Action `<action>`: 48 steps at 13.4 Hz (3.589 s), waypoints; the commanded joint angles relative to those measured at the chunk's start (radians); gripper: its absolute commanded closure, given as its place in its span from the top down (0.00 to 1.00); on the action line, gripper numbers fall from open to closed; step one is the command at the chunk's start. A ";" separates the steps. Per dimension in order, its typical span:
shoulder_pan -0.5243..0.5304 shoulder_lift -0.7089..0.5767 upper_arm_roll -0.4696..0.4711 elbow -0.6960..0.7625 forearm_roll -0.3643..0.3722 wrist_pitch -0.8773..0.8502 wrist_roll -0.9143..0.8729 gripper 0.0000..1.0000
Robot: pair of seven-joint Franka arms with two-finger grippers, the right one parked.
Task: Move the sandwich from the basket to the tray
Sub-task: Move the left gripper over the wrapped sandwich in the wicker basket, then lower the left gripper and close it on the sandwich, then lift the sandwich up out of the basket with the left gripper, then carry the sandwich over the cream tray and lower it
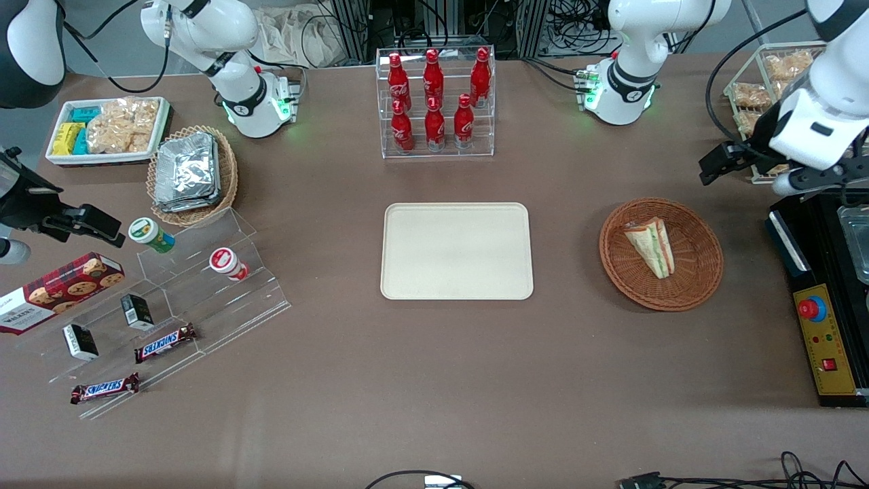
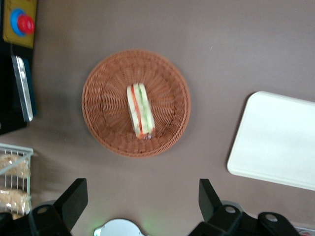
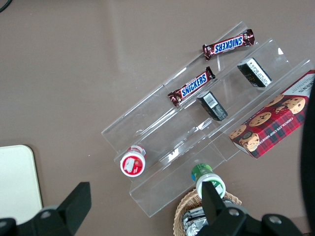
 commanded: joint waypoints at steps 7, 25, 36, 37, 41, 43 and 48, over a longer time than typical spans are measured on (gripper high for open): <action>-0.003 0.094 0.063 -0.458 0.012 0.539 -0.151 1.00; -0.005 0.306 0.064 -0.604 0.027 0.910 -0.156 0.06; -0.006 0.071 0.063 -0.217 0.025 0.206 -0.113 0.06; -0.006 0.077 0.063 -0.117 0.024 0.097 -0.093 0.06; -0.014 0.145 0.057 0.169 0.015 -0.152 -0.044 0.07; -0.057 0.195 0.052 0.262 0.010 -0.194 -0.059 0.07; -0.069 0.309 -0.249 0.391 0.019 -0.212 -0.324 0.09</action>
